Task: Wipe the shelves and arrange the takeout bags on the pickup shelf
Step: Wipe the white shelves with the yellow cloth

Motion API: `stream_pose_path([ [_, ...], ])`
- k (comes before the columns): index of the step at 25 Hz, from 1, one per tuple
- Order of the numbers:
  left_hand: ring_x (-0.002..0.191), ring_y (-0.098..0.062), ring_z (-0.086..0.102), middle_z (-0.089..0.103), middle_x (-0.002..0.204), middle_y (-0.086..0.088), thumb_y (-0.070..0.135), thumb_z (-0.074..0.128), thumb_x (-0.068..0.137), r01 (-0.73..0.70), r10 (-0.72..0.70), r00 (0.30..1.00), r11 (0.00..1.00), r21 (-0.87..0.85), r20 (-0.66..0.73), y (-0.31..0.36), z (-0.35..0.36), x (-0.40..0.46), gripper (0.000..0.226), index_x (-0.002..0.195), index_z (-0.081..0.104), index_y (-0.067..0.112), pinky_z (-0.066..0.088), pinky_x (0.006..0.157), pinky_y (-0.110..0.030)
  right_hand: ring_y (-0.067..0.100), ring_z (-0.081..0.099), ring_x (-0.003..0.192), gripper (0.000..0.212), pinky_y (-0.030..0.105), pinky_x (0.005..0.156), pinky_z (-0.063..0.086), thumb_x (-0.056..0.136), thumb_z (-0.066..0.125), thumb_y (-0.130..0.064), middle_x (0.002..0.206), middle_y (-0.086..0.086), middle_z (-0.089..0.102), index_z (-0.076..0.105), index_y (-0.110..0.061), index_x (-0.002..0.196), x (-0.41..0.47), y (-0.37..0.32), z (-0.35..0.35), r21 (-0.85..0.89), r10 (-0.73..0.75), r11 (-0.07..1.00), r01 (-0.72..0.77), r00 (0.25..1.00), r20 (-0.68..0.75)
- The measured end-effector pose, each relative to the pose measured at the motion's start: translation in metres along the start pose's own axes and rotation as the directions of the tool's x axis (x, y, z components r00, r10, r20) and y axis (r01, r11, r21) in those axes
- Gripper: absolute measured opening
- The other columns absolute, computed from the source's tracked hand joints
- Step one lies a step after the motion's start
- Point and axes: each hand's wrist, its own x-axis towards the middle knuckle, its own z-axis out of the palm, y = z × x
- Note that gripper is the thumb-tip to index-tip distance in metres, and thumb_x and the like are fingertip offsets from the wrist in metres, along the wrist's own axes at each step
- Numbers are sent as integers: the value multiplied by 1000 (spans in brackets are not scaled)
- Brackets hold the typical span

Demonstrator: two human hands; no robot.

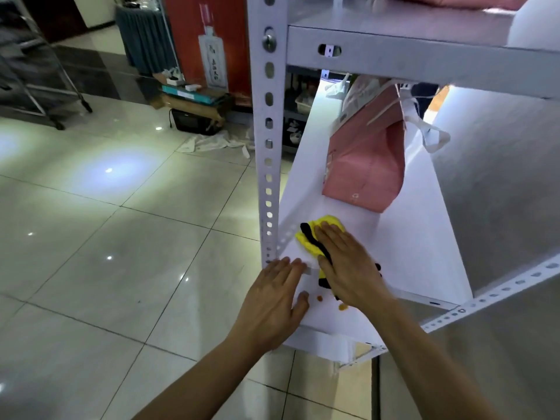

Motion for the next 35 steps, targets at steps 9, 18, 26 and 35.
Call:
stream_pose_path([
  [9, 153, -30, 17, 28, 162, -11, 20, 41, 91, -109, 95, 991, 982, 156, 94, -13, 7, -14, 43, 129, 60, 11, 21, 122, -48, 15, 20, 155, 54, 36, 126, 16, 105, 40, -29, 166, -2, 27, 34, -22, 158, 45, -12, 2, 148, -70, 987, 56, 994, 87],
  [18, 149, -33, 28, 30, 160, -16, 10, 44, 88, -137, 121, 989, 971, 198, 90, -14, 9, -13, 32, 111, 67, 8, 31, 117, -49, 14, 15, 156, 53, 38, 125, 14, 108, 37, -30, 168, -3, 21, 27, -21, 160, 46, -31, -5, 81, 44, 995, -49, 997, 64],
  [26, 150, -38, 22, 21, 162, -21, 14, 39, 88, -137, 133, 991, 973, 186, 31, -7, 22, -20, 25, 98, 62, 10, 32, 116, -52, 21, 14, 156, 58, 40, 126, 11, 107, 34, -34, 169, 5, 20, 26, -13, 160, -52, 69, -21, 34, 723, 689, -724, 683, -104],
  [35, 151, -37, 20, 24, 163, -14, 11, 51, 87, -126, 119, 991, 979, 161, 58, -11, 11, -21, 16, 96, 64, 12, 34, 115, -50, 21, 15, 156, 56, 39, 126, 12, 108, 36, -35, 168, 5, 22, 30, -14, 159, -21, 92, -37, 33, 679, 733, -679, 728, -96],
])
